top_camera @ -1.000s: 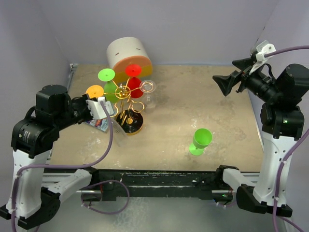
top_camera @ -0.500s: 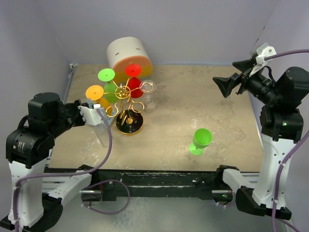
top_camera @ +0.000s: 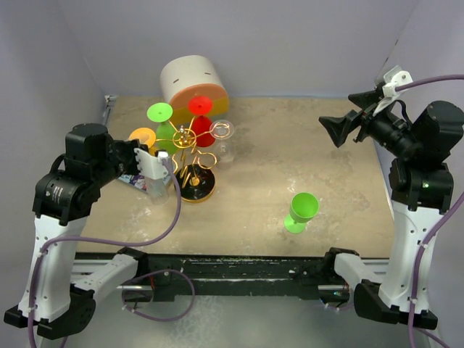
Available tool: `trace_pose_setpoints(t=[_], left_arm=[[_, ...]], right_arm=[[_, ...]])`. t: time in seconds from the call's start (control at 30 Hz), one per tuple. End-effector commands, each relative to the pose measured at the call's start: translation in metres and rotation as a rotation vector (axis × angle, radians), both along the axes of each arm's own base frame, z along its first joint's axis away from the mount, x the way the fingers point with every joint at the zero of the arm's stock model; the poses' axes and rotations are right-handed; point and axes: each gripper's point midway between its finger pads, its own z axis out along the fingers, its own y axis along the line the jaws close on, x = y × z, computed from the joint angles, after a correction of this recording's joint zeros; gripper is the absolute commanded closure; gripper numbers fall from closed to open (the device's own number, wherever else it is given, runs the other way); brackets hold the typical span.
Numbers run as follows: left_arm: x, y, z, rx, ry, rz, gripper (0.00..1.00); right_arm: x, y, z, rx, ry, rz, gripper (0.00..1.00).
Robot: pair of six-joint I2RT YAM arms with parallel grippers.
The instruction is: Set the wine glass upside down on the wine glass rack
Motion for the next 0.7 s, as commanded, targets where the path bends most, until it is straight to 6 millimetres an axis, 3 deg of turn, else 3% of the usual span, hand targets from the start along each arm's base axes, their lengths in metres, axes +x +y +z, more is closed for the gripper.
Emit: trace_pose_setpoints(t=[0.0, 0.67], left_arm=[[0.011, -0.021, 0.012, 0.004, -0.075, -0.12, 1.0], [0.02, -0.057, -0.006, 0.032, -0.059, -0.289, 1.0]], right_arm=[[-0.006, 0.003, 0.016, -0.016, -0.068, 0.022, 0.06], [-0.006, 0.002, 0.016, -0.02, -0.069, 0.018, 0.06]])
